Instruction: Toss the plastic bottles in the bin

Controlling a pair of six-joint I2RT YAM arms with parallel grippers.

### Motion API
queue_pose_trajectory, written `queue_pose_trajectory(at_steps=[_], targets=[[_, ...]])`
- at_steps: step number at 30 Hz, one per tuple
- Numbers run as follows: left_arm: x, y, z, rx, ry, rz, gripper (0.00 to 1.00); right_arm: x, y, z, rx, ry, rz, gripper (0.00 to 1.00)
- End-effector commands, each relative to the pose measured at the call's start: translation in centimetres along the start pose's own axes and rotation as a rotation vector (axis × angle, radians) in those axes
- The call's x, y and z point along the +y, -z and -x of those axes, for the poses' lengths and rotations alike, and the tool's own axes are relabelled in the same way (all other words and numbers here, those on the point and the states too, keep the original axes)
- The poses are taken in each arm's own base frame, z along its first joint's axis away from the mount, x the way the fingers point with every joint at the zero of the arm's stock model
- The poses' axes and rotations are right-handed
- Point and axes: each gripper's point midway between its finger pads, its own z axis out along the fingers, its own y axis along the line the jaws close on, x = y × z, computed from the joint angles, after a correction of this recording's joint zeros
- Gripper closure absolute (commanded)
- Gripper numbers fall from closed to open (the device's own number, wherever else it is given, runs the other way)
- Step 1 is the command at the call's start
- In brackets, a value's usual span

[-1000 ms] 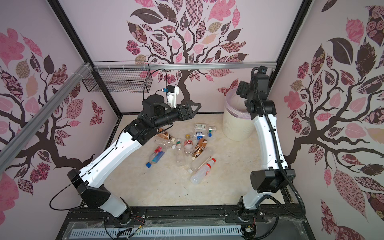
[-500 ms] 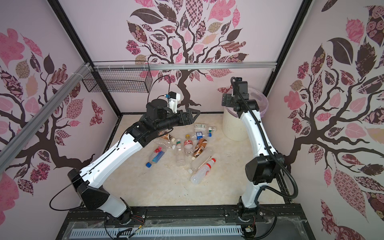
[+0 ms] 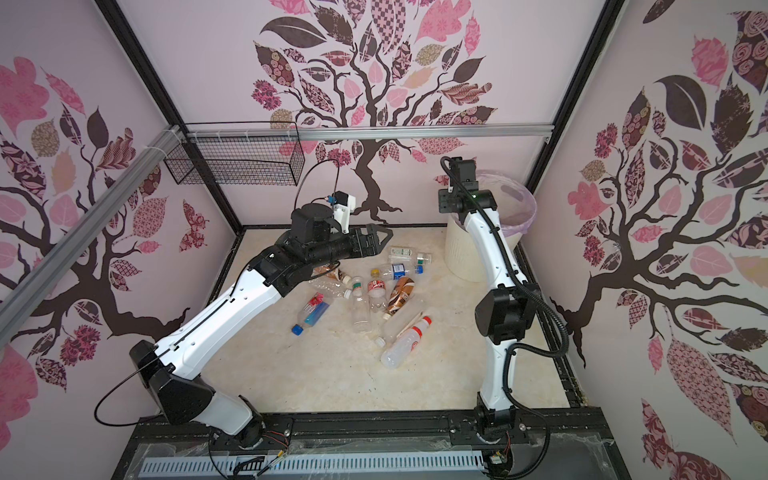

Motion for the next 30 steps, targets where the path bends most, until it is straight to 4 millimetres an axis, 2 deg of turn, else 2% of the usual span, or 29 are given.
queue_pose_trajectory(at_steps=[1, 4, 6, 10, 16, 21, 26, 30], targets=[[0.7, 0.5, -0.3, 0.014, -0.002, 0.002, 0.02, 0.1, -1.4, -0.4, 0.021, 0.024, -0.013, 0.47], [1.2, 0.4, -0.3, 0.02, 0.006, 0.005, 0.02, 0.4, -1.9, -0.7, 0.028, 0.025, -0.005, 0.59], [1.3, 0.3, -0.4, 0.026, 0.012, 0.005, 0.02, 0.5, -2.2, -0.8, 0.033, 0.024, -0.003, 0.62], [1.7, 0.2, -0.5, 0.033, 0.019, 0.007, 0.02, 0.6, -2.6, -1.1, 0.041, 0.03, -0.003, 0.76], [1.9, 0.3, -0.6, 0.038, 0.022, 0.009, 0.02, 0.4, -2.3, -0.7, 0.026, 0.035, -0.004, 0.92], [1.9, 0.3, -0.6, 0.042, 0.033, 0.006, 0.02, 0.9, -2.0, -0.5, 0.021, 0.026, 0.023, 1.0], [1.8, 0.5, -0.5, 0.038, 0.033, 0.005, 0.02, 1.5, -1.2, 0.2, 0.005, -0.002, 0.073, 1.0], [1.9, 0.7, -0.5, 0.036, 0.039, 0.008, 0.02, 2.8, -0.2, 0.8, -0.008, -0.029, 0.147, 1.0]])
